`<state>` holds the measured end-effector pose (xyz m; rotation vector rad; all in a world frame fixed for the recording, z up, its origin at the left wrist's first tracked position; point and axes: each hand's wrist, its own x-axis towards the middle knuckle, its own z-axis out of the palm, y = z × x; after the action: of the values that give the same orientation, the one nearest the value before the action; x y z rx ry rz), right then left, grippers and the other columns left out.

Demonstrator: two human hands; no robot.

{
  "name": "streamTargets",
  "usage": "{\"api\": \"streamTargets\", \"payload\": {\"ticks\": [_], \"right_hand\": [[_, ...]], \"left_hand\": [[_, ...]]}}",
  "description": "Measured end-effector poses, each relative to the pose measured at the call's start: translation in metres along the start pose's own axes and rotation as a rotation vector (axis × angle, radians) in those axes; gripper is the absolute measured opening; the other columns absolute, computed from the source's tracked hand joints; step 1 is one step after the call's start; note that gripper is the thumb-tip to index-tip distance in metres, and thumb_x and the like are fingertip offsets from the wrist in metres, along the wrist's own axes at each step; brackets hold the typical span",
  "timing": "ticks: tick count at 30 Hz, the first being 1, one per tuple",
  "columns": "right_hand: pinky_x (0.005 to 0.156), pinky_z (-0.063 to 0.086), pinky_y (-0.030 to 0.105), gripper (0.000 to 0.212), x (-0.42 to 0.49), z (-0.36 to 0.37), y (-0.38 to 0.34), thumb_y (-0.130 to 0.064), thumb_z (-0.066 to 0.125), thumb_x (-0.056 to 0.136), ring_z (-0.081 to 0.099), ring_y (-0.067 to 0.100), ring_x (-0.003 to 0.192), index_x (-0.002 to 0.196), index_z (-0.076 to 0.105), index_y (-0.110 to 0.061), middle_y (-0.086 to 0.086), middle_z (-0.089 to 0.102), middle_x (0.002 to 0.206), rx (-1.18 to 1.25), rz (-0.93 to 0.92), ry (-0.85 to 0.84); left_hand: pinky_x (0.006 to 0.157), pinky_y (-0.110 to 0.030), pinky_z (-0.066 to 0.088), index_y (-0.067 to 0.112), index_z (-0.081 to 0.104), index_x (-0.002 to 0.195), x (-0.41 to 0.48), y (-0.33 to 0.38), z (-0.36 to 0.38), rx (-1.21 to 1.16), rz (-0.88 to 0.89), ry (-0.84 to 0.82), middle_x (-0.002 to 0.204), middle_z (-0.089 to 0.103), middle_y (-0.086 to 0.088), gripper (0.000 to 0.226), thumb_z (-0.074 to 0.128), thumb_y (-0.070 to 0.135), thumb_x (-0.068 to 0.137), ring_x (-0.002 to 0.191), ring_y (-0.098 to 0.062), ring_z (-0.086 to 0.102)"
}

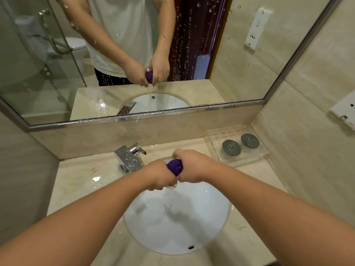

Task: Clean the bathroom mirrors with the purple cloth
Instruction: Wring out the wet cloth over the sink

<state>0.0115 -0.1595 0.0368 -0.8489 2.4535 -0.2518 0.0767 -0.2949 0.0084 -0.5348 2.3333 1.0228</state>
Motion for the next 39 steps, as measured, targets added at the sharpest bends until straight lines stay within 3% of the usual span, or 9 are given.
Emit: {"api": "streamTargets", "payload": {"ticks": [6, 10, 13, 17, 22, 28, 32, 35, 39], "right_hand": [[0.076, 0.05, 0.04, 0.091, -0.031, 0.022, 0.023, -0.007, 0.071, 0.07, 0.059, 0.03, 0.104, 0.151, 0.032, -0.022, 0.007, 0.047, 0.15, -0.432, -0.644, 0.565], [0.052, 0.046, 0.034, 0.053, -0.023, 0.013, 0.023, -0.013, 0.081, 0.068, 0.061, 0.027, 0.065, 0.119, 0.069, -0.009, 0.005, 0.071, 0.094, -0.415, -0.765, 0.8], [0.041, 0.039, 0.028, 0.028, -0.019, 0.002, 0.025, -0.023, 0.084, 0.061, 0.057, 0.028, 0.049, 0.081, 0.067, -0.013, 0.002, 0.062, 0.067, -0.477, -0.637, 0.667], [0.049, 0.029, 0.025, 0.021, -0.011, 0.003, 0.013, -0.039, 0.066, 0.073, 0.052, 0.023, 0.054, 0.081, 0.053, -0.025, -0.006, 0.052, 0.066, -0.523, -0.233, 0.179], [0.045, 0.027, 0.023, 0.02, 0.001, 0.01, 0.011, -0.024, 0.064, 0.075, 0.044, 0.015, 0.051, 0.069, 0.045, -0.023, -0.008, 0.044, 0.065, -0.437, -0.107, 0.09], [0.059, 0.043, 0.037, 0.048, -0.016, 0.016, 0.027, -0.012, 0.071, 0.077, 0.062, 0.034, 0.085, 0.123, 0.057, -0.013, 0.006, 0.062, 0.103, -0.191, -0.437, 0.518], [0.054, 0.05, 0.039, 0.059, -0.027, 0.016, 0.033, -0.004, 0.075, 0.075, 0.065, 0.036, 0.071, 0.131, 0.059, -0.002, 0.016, 0.069, 0.108, -0.292, -0.686, 0.736], [0.039, 0.032, 0.024, 0.029, -0.029, 0.01, 0.026, -0.018, 0.083, 0.063, 0.056, 0.027, 0.047, 0.09, 0.071, -0.013, 0.0, 0.059, 0.065, -0.425, -0.545, 0.616], [0.045, 0.02, 0.023, 0.027, -0.021, 0.004, 0.014, -0.033, 0.067, 0.075, 0.046, 0.022, 0.05, 0.069, 0.041, -0.024, -0.008, 0.038, 0.056, -0.576, -0.277, 0.254]], "left_hand": [[0.031, -0.013, 0.015, 0.022, 0.05, 0.056, -0.011, -0.005, -0.021, -0.571, -0.277, -0.726, 0.054, 0.038, 0.009, 0.027, 0.055, 0.014, 0.082, 0.037, -0.003, 0.03], [0.029, -0.012, 0.016, 0.024, 0.041, 0.064, -0.017, 0.016, -0.014, -0.642, -0.237, -0.984, 0.051, 0.035, 0.01, 0.023, 0.057, 0.014, 0.076, 0.034, -0.001, 0.03], [0.031, -0.013, 0.013, 0.023, 0.039, 0.066, -0.016, 0.028, -0.011, -0.52, -0.229, -0.804, 0.054, 0.034, 0.01, 0.025, 0.054, 0.013, 0.084, 0.037, -0.002, 0.029], [0.042, -0.014, 0.029, 0.019, 0.051, 0.072, -0.009, 0.037, 0.0, 0.113, -0.009, -0.298, 0.06, 0.046, 0.002, 0.017, 0.06, 0.014, 0.085, 0.043, -0.012, 0.041], [0.068, -0.027, 0.036, 0.021, 0.063, 0.094, 0.004, 0.036, 0.015, 0.586, 0.138, -0.039, 0.088, 0.055, 0.0, 0.008, 0.055, 0.017, 0.093, 0.077, -0.021, 0.047], [0.034, -0.015, 0.015, 0.02, 0.049, 0.063, -0.004, 0.028, -0.014, -0.39, -0.15, -0.572, 0.052, 0.037, 0.008, 0.023, 0.058, 0.014, 0.083, 0.038, -0.007, 0.03], [0.03, -0.013, 0.015, 0.025, 0.037, 0.063, -0.011, 0.023, -0.016, -0.565, -0.211, -0.923, 0.049, 0.031, 0.011, 0.028, 0.057, 0.017, 0.081, 0.035, -0.002, 0.028], [0.031, -0.014, 0.013, 0.025, 0.037, 0.06, -0.014, 0.027, -0.012, -0.486, -0.223, -0.898, 0.049, 0.032, 0.011, 0.032, 0.062, 0.017, 0.079, 0.036, -0.003, 0.028], [0.04, -0.017, 0.016, 0.019, 0.045, 0.064, -0.011, 0.035, -0.004, -0.027, -0.108, -0.486, 0.054, 0.04, 0.004, 0.03, 0.068, 0.016, 0.081, 0.041, -0.012, 0.031]]}}
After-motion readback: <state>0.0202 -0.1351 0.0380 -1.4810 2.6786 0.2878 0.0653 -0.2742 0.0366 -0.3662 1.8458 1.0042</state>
